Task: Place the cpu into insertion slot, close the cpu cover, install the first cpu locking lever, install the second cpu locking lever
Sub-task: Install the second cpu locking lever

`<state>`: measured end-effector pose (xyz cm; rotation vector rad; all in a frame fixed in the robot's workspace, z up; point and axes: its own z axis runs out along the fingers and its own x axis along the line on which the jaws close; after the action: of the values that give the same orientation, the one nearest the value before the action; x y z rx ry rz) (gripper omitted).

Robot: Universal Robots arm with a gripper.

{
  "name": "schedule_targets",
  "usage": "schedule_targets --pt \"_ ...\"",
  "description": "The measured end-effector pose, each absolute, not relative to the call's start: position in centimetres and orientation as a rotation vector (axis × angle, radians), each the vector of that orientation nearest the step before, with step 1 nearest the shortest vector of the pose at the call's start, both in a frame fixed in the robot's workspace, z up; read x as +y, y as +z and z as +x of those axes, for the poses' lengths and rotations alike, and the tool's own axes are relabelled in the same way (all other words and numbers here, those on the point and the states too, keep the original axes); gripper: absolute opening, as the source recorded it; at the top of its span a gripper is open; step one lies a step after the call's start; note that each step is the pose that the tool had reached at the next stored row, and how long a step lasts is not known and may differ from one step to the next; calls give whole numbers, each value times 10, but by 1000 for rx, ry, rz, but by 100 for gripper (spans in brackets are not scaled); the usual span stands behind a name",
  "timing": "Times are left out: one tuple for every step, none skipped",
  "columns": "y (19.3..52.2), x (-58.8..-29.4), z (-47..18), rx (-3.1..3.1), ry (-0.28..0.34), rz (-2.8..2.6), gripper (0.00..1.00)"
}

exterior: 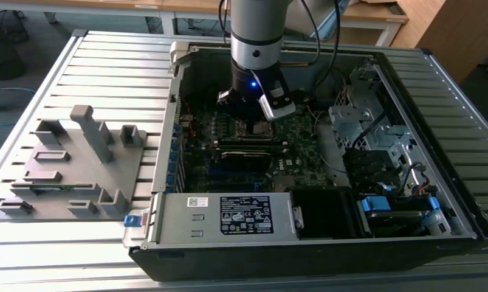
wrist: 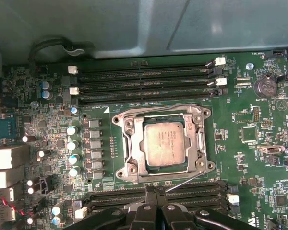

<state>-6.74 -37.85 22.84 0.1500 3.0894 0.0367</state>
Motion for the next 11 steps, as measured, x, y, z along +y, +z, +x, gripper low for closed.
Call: schedule_targets --pt "228 -379 -67 3090 37 150 10" --pt "228 -379 -68 3090 36 150 10" --pt "228 -379 -68 3090 36 150 10" --pt "228 -379 -68 3090 36 150 10" --pt "228 -379 -68 3090 36 150 10" --pt "228 -379 -68 3089 37 150 10" --pt "227 -379 -68 3089 37 150 10" --pt "227 -378 -68 3089 37 150 10" --pt "227 -378 -68 3089 37 150 10" --pt "226 -379 -68 3089 37 150 10" --pt "226 -379 -68 3089 37 150 10"
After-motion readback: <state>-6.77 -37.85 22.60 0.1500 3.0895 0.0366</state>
